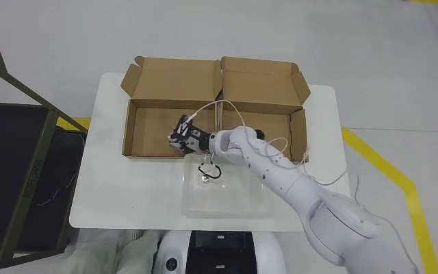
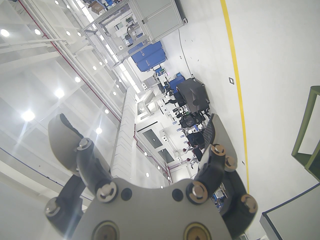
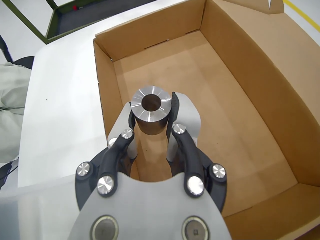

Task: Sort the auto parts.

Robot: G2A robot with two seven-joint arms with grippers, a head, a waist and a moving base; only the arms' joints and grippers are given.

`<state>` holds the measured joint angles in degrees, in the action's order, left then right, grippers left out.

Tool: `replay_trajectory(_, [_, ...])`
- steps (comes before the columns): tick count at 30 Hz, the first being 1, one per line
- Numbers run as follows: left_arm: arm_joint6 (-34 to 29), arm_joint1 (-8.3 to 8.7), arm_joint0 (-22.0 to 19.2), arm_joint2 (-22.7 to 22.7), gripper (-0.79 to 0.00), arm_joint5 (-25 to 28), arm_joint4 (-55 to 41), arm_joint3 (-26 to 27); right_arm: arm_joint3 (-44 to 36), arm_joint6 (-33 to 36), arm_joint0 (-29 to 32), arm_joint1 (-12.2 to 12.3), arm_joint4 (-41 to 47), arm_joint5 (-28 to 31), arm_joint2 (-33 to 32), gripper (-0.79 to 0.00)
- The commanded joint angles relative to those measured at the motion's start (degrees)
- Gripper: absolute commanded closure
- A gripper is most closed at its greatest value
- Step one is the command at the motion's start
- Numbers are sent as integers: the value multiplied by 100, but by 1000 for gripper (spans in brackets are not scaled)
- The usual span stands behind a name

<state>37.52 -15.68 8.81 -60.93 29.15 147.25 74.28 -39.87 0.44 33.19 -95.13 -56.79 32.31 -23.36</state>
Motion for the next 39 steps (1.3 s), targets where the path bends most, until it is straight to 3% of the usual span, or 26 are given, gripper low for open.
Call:
replay_trajectory(1, [0, 0, 0, 0, -785, 0, 0, 0, 144, 42, -40, -84, -42, -54, 36, 0])
replay_trajectory(6, [0, 0, 0, 0, -785, 0, 0, 0, 455, 106, -127, -278, -128, -161, 91, 0])
replay_trajectory(9, [0, 0, 0, 0, -785, 0, 0, 0, 611, 95, -157, -374, -161, -180, 102, -43])
replay_trajectory(14, [0, 0, 0, 0, -785, 0, 0, 0, 793, 44, -225, -502, -225, -181, 93, -182])
replay_trajectory(17, [0, 0, 0, 0, -785, 0, 0, 0, 875, 15, -266, -559, -273, -178, 77, -360])
replay_trajectory(29, [0, 0, 0, 0, -785, 0, 0, 0, 1105, -131, -367, -689, -267, -12, -104, -382])
replay_trajectory(39, [0, 0, 0, 0, -785, 0, 0, 0, 614, -287, -475, -535, -395, 84, -442, -394])
